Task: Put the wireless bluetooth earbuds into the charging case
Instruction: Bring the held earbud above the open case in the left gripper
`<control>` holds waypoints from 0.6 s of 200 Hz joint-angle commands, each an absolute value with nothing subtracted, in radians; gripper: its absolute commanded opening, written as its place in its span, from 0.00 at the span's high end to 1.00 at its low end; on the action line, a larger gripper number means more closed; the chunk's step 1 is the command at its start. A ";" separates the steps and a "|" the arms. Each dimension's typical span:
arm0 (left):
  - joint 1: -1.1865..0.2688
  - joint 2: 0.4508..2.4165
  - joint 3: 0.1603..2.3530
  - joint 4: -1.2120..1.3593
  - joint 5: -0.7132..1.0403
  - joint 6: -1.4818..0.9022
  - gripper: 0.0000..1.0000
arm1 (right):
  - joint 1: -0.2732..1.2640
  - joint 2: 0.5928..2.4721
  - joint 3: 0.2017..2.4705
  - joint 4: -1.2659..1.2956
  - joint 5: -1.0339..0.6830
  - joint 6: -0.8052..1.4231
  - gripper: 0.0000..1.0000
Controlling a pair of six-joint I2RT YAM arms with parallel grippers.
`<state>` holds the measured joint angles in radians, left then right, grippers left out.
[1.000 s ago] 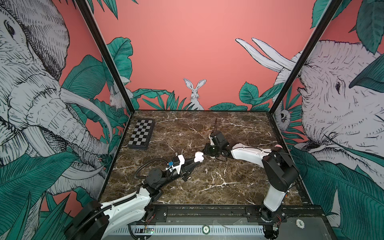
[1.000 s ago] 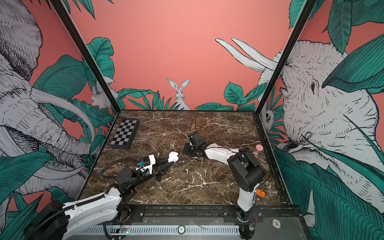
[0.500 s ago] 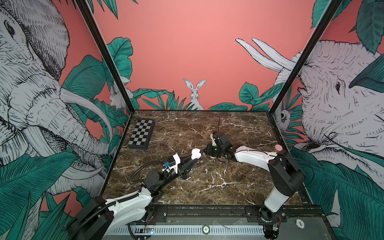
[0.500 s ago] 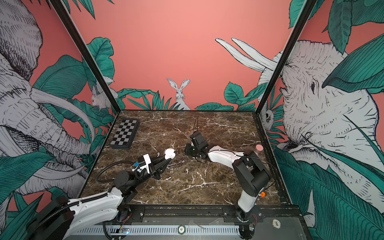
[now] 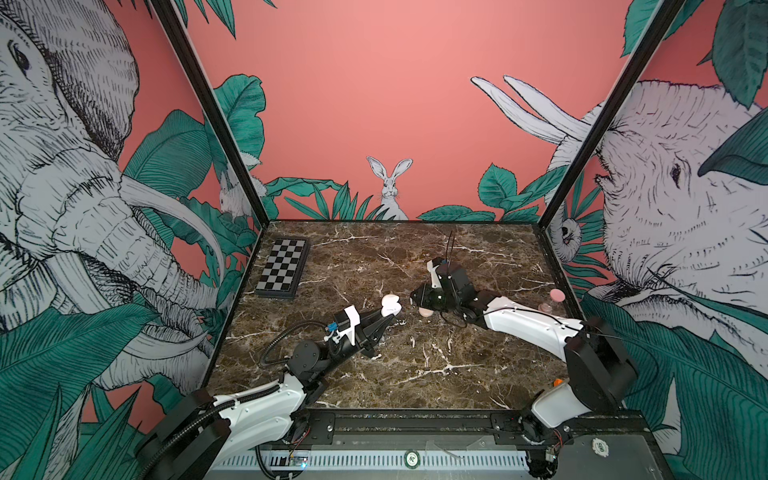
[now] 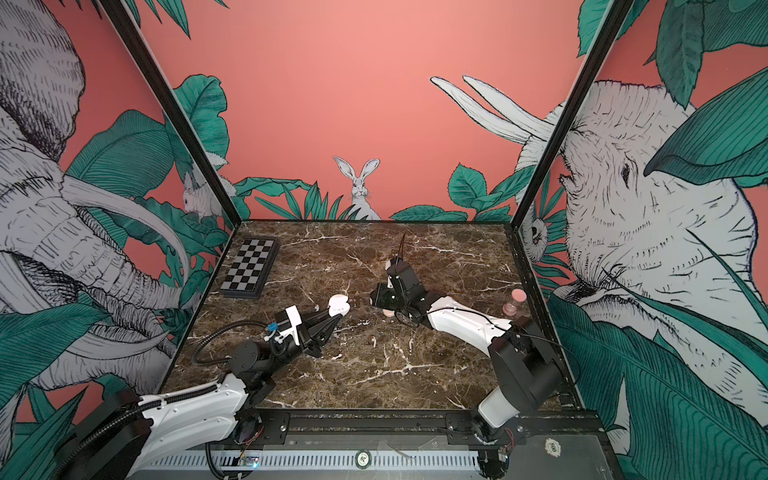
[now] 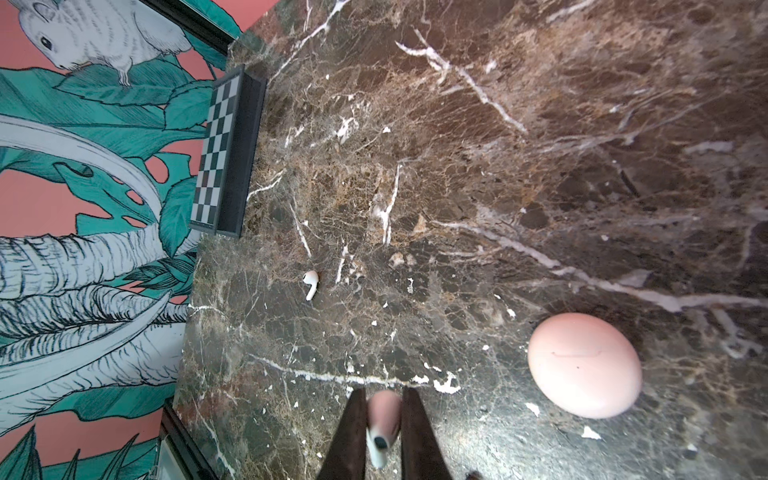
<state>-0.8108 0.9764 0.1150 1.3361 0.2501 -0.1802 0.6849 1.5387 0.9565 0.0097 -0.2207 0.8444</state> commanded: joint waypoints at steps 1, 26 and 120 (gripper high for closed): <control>-0.813 0.979 0.111 1.390 0.238 -0.205 1.00 | 0.681 1.503 0.948 0.021 -0.201 0.828 0.87; -0.814 0.990 0.110 1.396 0.235 -0.210 1.00 | 0.681 1.487 0.946 0.021 -0.199 0.825 0.87; -0.813 0.994 0.115 1.364 0.217 -0.200 1.00 | 0.681 1.424 0.943 0.012 -0.188 0.821 0.87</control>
<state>-0.8108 1.0012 0.1150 1.3373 0.2379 -0.1917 0.6849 1.4590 0.9504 0.0059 -0.2092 0.8364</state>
